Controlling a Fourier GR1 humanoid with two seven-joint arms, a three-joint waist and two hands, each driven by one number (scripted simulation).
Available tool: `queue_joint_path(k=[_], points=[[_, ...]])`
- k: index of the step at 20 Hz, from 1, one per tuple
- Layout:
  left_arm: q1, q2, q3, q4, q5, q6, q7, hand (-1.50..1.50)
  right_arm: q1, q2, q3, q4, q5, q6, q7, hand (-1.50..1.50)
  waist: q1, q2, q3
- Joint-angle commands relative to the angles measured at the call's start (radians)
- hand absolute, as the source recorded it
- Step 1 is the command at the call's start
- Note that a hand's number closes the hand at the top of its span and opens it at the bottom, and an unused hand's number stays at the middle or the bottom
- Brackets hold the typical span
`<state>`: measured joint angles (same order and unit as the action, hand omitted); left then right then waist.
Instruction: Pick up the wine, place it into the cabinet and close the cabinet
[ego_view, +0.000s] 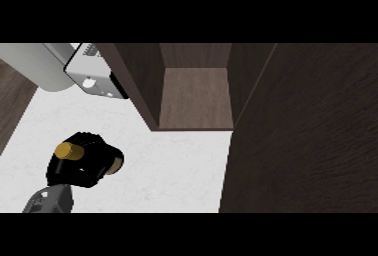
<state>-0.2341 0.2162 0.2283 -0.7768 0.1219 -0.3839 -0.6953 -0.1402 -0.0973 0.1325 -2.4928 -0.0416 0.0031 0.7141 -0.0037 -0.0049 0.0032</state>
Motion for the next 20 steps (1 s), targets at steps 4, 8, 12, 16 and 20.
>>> queue_joint_path(k=[4,8,12,16,20], points=[[0.105,-0.036,-0.021,-0.144,0.001,0.055,0.002,1.5,0.068,0.001,-0.021,-0.132,-0.047,0.02,0.014,-1.5,0.003,0.003,-0.003],[0.127,-0.082,-0.046,-0.331,-0.018,0.167,0.054,1.5,0.049,0.0,-0.05,-0.088,-0.09,0.029,0.005,-1.5,0.007,0.001,-0.002],[0.184,-0.057,-0.028,-0.42,0.012,0.129,0.011,1.5,0.061,0.06,0.082,-0.053,0.057,-0.002,-0.058,-1.5,0.01,0.001,-0.003],[0.196,-0.088,-0.083,-0.612,0.096,0.079,0.243,1.5,0.07,0.039,0.069,-0.101,0.032,0.003,-0.009,-1.5,0.007,0.0,-0.003],[0.239,-0.102,-0.122,-0.773,0.138,0.08,0.362,1.5,0.029,0.011,0.014,-0.127,-0.025,-0.001,0.075,-1.5,0.007,0.0,-0.003]])
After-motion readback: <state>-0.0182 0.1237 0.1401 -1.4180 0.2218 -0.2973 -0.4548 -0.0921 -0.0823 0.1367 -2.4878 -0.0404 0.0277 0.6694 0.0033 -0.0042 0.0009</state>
